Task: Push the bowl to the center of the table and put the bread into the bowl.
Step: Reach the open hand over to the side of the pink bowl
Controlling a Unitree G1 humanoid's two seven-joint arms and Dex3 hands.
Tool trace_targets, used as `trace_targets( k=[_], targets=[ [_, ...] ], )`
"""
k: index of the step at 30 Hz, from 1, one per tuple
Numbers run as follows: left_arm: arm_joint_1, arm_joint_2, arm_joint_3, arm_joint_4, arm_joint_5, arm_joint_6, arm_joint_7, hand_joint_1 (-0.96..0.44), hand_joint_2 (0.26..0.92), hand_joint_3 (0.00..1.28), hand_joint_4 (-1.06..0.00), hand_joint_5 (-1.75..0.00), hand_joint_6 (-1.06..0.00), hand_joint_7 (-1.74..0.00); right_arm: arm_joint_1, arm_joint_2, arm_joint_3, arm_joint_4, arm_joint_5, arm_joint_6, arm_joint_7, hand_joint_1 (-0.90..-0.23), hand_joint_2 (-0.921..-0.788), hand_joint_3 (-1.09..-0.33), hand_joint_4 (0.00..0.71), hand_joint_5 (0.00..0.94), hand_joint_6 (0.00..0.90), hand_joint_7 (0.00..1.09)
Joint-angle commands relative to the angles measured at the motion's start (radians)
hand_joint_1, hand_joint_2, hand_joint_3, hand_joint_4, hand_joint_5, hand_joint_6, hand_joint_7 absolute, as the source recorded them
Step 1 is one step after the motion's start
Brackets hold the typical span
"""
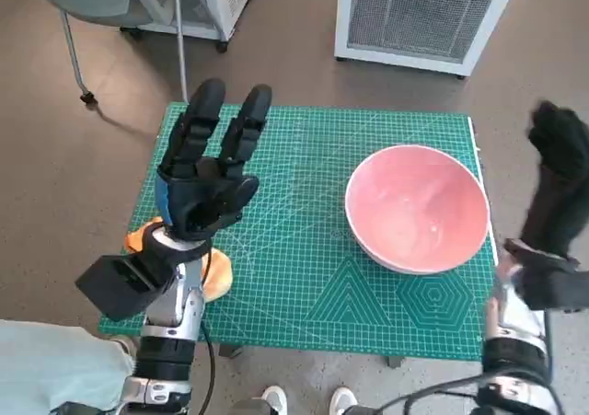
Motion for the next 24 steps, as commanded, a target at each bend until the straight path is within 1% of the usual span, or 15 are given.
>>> trace_targets(
  k=[1, 6, 13, 15, 16, 18, 22, 24],
  targets=[
    [0.001, 0.001, 0.005, 0.015, 0.002, -0.017, 0.003, -0.05, 0.921, 0.23, -0.37, 0.0, -0.51, -0.01, -0.01, 0.006, -0.017, 0.113, 0.028, 0.019, -0.007, -0.418, -0.921, -0.858, 0.254, 0.006, 0.0, 0.65],
    [-0.009, -0.001, 0.005, 0.033, 0.003, -0.024, 0.004, -0.05, 0.921, 0.23, -0.37, 0.0, -0.51, -0.01, -0.034, 0.028, -0.031, 0.193, 0.092, 0.062, 0.054, -0.41, -0.921, -0.868, 0.228, 0.002, -0.001, 0.61],
    [-0.012, -0.001, 0.003, 0.033, 0.005, -0.018, 0.011, -0.06, 0.921, 0.23, -0.38, -0.01, -0.51, -0.01, -0.076, 0.078, -0.073, 0.275, 0.194, 0.165, 0.168, -0.411, -0.921, -0.86, 0.229, 0.004, -0.001, 0.55],
    [-0.011, 0.0, 0.002, 0.028, 0.004, -0.013, 0.012, -0.06, 0.921, 0.23, -0.38, -0.01, -0.51, -0.01, -0.088, 0.094, -0.081, 0.287, 0.216, 0.191, 0.191, -0.411, -0.921, -0.857, 0.226, 0.002, -0.001, 0.55],
    [-0.01, 0.001, 0.002, 0.027, 0.003, -0.012, 0.012, -0.06, 0.921, 0.23, -0.38, -0.01, -0.51, -0.01, -0.093, 0.101, -0.084, 0.291, 0.223, 0.201, 0.199, -0.411, -0.921, -0.857, 0.222, 0.001, -0.001, 0.55],
    [-0.008, 0.002, 0.001, 0.023, 0.002, -0.009, 0.012, -0.06, 0.921, 0.23, -0.38, -0.01, -0.51, -0.01, -0.102, 0.116, -0.083, 0.298, 0.227, 0.22, 0.206, -0.412, -0.921, -0.857, 0.211, 0.001, 0.001, 0.55],
    [-0.003, 0.006, 0.002, 0.015, -0.001, -0.006, 0.011, -0.06, 0.921, 0.23, -0.38, 0.0, -0.51, -0.01, -0.116, 0.143, -0.071, 0.301, 0.222, 0.246, 0.213, -0.416, -0.921, -0.859, 0.211, 0.003, 0.008, 0.55],
    [0.0, 0.007, 0.003, 0.012, -0.002, -0.006, 0.01, -0.06, 0.921, 0.23, -0.38, 0.0, -0.51, -0.01, -0.125, 0.153, -0.069, 0.307, 0.223, 0.256, 0.228, -0.416, -0.921, -0.861, 0.214, 0.005, 0.012, 0.55]
  ],
)
